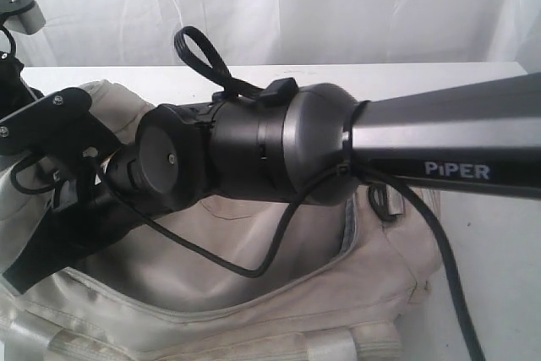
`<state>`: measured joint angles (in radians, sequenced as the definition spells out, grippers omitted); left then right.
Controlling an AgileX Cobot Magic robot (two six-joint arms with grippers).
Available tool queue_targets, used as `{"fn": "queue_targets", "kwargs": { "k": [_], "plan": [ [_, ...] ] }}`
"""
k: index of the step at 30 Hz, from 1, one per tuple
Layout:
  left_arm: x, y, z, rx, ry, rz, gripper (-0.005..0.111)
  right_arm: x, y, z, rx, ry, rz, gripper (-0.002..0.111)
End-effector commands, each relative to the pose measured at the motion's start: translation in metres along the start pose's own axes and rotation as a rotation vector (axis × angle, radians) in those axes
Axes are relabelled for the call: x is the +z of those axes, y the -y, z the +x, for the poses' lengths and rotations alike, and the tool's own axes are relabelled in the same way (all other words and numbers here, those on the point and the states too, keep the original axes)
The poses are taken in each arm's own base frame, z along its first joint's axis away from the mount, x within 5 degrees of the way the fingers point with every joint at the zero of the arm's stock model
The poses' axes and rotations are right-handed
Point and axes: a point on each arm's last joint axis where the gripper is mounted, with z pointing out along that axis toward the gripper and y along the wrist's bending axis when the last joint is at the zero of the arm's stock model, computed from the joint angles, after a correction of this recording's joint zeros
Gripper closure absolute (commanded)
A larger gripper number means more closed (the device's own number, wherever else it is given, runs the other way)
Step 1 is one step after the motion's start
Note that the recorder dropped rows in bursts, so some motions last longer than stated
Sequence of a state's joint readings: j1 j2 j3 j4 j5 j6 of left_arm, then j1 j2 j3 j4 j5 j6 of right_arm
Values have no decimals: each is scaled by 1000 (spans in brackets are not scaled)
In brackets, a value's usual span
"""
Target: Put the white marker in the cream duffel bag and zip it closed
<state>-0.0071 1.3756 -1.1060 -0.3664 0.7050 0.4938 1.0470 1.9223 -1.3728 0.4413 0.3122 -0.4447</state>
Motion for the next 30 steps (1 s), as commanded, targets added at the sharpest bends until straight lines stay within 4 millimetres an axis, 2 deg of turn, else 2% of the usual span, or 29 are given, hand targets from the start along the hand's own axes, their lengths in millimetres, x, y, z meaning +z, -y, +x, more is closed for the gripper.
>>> {"fn": "queue_targets", "kwargs": {
  "k": [1, 3, 9, 11, 20, 25, 30],
  "plan": [
    [-18, 21, -15, -130, 133, 133, 107, 15, -4, 26, -32, -146, -31, 107],
    [-18, 21, -15, -130, 132, 135, 107, 15, 0, 24, -25, -128, -17, 103],
    [-18, 21, -14, -130, 130, 136, 107, 15, 10, 22, -17, -103, 14, 76],
    [-18, 21, -14, -130, 130, 136, 107, 14, 14, 20, -13, -84, 28, 72],
    [-18, 21, -14, -130, 127, 138, 107, 12, 32, 18, 22, -43, 74, 71],
    [-19, 22, -16, -142, 141, 148, 107, 19, 34, 20, 65, -29, 76, 71],
    [-19, 22, -16, -143, 143, 147, 107, 21, 23, 18, 38, -24, 58, 71]
  ]
}}
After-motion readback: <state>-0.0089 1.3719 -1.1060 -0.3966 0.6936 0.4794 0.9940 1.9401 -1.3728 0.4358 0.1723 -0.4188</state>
